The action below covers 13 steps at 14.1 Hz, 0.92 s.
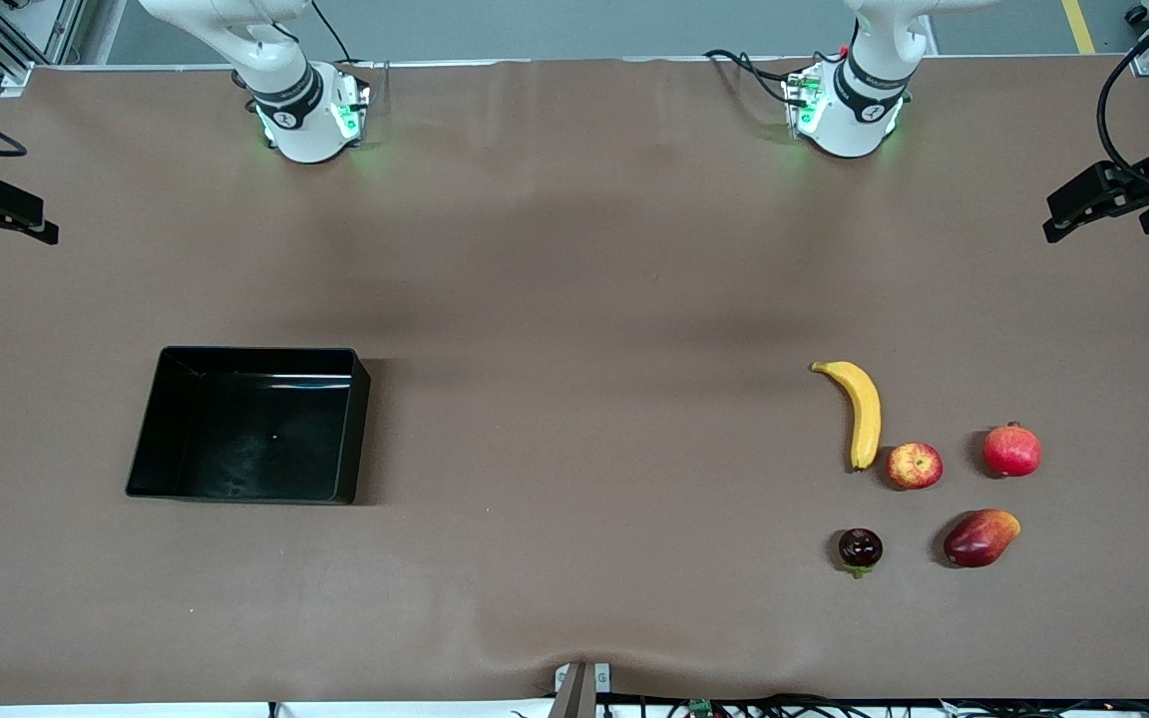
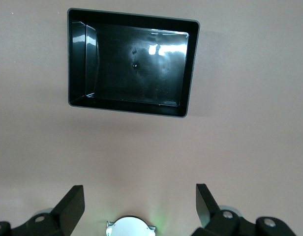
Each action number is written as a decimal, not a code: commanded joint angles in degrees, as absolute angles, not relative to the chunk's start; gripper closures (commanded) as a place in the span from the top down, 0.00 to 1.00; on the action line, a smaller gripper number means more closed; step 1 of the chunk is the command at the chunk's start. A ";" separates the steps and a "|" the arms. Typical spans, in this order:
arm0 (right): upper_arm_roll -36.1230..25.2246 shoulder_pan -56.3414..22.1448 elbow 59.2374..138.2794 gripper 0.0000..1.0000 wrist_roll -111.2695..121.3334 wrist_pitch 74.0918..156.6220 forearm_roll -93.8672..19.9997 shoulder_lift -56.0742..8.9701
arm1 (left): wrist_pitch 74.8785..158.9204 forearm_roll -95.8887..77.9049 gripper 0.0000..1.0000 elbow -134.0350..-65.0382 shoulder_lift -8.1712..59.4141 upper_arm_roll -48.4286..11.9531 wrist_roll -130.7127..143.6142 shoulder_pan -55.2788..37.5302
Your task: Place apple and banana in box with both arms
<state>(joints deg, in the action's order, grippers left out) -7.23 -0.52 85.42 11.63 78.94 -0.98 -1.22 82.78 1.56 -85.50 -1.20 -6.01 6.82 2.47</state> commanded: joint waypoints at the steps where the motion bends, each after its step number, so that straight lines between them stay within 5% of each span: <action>1: -7.73 -1.23 86.22 1.00 10.55 79.54 -1.67 -0.26 | 81.74 0.70 1.00 -84.90 -1.58 -6.07 7.04 2.55; 13: -7.82 0.17 86.66 1.00 11.16 84.54 -1.41 -5.44 | 85.77 1.23 1.00 -86.65 5.26 -5.89 7.64 2.90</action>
<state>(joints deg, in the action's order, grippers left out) -7.80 -0.47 86.81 11.63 83.57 -0.99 -4.11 83.76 1.56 -86.35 2.85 -5.87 6.83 2.60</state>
